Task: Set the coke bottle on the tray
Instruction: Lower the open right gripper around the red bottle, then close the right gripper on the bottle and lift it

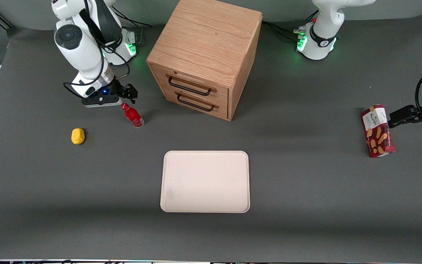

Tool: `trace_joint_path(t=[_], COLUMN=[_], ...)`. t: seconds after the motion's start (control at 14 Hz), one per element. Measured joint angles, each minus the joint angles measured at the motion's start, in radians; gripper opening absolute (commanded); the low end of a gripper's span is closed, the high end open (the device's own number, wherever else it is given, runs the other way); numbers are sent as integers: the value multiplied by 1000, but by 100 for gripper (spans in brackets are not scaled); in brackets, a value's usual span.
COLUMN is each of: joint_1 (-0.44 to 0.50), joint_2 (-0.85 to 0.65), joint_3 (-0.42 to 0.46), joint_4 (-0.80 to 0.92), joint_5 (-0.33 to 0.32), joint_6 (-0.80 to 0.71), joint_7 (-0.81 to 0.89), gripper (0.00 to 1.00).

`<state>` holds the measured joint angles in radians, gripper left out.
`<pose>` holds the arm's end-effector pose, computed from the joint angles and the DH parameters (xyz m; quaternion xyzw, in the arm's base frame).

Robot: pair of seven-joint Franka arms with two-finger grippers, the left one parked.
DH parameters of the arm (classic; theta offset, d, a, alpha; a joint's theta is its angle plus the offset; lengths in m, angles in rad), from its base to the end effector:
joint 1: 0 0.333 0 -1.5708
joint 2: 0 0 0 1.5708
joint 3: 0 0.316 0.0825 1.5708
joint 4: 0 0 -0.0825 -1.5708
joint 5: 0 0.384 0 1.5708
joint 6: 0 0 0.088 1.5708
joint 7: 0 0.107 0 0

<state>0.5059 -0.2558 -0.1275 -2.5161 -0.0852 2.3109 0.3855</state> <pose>0.4112 0.1622 0.3757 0.9992 0.0261 0.0289 0.0056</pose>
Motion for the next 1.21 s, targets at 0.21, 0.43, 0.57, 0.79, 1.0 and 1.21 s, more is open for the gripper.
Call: trace_joint_path(t=[0.21,0.43,0.57,0.79,1.0,1.21], joint_1=[-1,-1,-1,-1,-1,-1], joint_2=[19,41,49,53,54,54], joint_3=[-14,-19,-24,-28,-30,-42], joint_4=[-52,-78,-80,-80,-82,-84], joint_5=[-5,-7,-7,-7,-8,-8], joint_6=[93,149,158,159,158,143], joint_7=[-2,-2,-2,-3,-4,-4], gripper=[100,100,100,73,33,14])
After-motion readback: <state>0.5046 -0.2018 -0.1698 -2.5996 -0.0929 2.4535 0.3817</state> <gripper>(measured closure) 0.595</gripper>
